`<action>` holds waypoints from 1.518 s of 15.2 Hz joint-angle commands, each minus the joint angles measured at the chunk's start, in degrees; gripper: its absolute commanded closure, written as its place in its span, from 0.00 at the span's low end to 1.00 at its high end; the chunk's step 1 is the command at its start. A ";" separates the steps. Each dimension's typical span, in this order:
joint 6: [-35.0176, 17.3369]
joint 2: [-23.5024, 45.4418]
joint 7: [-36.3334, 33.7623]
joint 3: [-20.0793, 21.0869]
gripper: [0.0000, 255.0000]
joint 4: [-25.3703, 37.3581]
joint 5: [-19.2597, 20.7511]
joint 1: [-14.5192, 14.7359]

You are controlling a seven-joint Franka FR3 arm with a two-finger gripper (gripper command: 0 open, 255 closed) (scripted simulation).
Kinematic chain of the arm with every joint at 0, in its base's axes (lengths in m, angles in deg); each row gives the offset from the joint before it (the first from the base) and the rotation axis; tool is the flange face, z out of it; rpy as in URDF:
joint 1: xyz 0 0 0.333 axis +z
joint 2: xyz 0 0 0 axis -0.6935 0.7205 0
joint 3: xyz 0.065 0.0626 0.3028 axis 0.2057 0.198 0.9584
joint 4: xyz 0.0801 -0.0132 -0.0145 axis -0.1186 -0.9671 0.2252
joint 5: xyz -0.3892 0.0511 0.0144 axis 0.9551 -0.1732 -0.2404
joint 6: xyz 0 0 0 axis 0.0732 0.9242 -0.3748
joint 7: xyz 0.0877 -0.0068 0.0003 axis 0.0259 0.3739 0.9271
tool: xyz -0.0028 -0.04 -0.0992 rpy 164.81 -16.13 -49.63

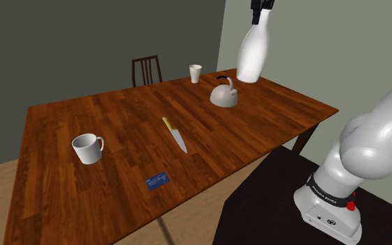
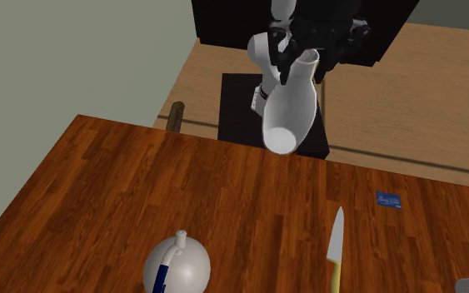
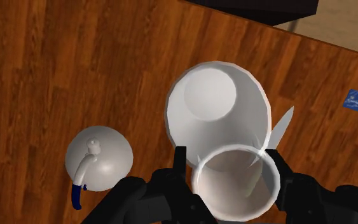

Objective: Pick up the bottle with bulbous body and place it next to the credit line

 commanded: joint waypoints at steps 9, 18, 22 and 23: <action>0.17 -2.96 -15.65 9.54 1.00 -3.01 -2.26 5.46; 0.43 0.62 -29.63 18.09 1.00 0.99 -4.20 10.38; 0.81 4.10 -35.99 21.86 1.00 4.92 -4.26 12.88; 0.96 5.17 -37.60 22.81 1.00 6.15 -4.15 13.55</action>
